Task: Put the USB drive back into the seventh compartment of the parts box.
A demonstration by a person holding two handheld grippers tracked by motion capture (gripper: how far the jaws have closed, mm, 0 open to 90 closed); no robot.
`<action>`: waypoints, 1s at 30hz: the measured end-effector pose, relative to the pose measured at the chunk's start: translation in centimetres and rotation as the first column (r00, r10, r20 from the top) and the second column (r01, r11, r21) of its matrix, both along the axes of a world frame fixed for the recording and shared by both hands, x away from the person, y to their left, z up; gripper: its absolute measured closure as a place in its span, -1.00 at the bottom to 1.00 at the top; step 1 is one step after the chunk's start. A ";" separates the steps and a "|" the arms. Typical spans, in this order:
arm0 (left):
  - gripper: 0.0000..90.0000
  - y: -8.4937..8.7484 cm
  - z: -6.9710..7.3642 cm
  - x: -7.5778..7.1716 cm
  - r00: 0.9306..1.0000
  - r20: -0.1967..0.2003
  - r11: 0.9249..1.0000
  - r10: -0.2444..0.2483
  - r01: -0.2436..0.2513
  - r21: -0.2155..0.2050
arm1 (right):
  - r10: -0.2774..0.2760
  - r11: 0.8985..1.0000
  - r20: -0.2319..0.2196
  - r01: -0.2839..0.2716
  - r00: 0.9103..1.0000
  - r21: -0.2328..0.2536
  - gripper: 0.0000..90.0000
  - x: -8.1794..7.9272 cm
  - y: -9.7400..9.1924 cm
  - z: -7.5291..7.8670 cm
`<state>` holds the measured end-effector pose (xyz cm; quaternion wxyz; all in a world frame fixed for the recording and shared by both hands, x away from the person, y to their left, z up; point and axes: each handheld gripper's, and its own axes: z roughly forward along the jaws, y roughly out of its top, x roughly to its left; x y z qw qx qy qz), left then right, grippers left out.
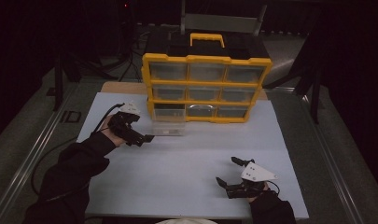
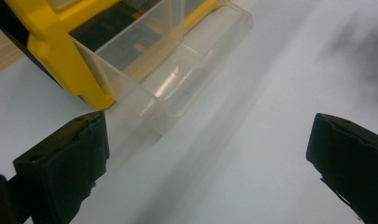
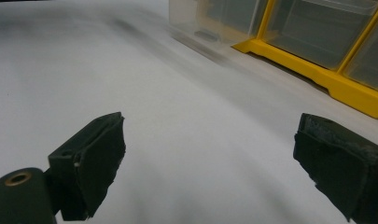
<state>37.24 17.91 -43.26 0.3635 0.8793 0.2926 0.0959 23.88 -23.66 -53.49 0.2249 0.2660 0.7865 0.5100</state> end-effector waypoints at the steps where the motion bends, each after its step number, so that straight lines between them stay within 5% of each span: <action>1: -0.99 0.0 -0.1 -0.2 1.000 0.002 1.000 0.000 0.000 0.002 | -0.001 1.000 0.000 0.001 1.000 0.002 -0.80 0.0 0.0 0.0; 30: -0.99 1.9 -4.6 -5.9 1.000 -0.004 0.999 -0.016 0.016 -0.042 | 0.005 1.000 0.008 -0.005 1.000 -0.001 -0.80 0.0 0.1 0.0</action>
